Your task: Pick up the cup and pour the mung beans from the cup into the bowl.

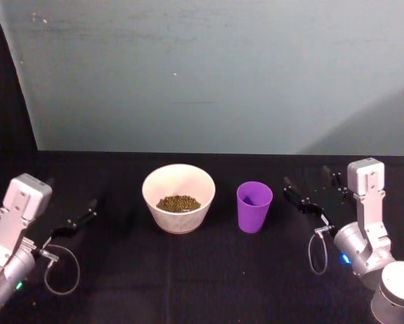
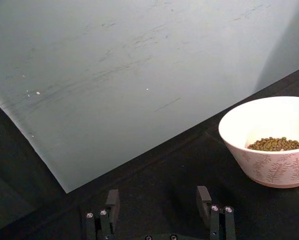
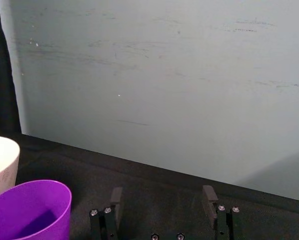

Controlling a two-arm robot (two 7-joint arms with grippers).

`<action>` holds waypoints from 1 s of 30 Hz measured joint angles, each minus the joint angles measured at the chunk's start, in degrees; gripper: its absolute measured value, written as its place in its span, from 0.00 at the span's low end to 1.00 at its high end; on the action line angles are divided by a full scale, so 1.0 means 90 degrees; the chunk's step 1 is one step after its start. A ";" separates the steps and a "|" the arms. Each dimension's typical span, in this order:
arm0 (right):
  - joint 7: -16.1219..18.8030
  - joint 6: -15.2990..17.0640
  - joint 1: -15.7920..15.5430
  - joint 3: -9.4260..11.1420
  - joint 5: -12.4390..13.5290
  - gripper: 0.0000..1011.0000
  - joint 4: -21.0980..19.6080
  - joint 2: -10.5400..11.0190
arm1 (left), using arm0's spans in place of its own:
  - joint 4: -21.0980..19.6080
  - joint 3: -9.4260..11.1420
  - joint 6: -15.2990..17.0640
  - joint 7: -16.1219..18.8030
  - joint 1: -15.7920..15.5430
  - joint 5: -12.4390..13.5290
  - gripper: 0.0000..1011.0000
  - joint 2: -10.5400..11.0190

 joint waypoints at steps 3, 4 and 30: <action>0.0007 0.0000 0.0002 0.0000 0.0013 0.99 0.0000 0.0001 | 0.0000 0.0000 0.0000 0.0000 0.0000 0.0000 1.00 0.0000; 0.0011 0.0000 0.0002 0.0000 0.0014 0.99 0.0000 0.0002 | 0.0000 0.0000 0.0000 0.0000 0.0000 0.0000 1.00 0.0000; 0.0037 0.0009 0.0011 0.0000 0.0035 0.99 0.0007 0.0004 | 0.0000 0.0000 0.0000 0.0000 0.0000 0.0000 1.00 0.0000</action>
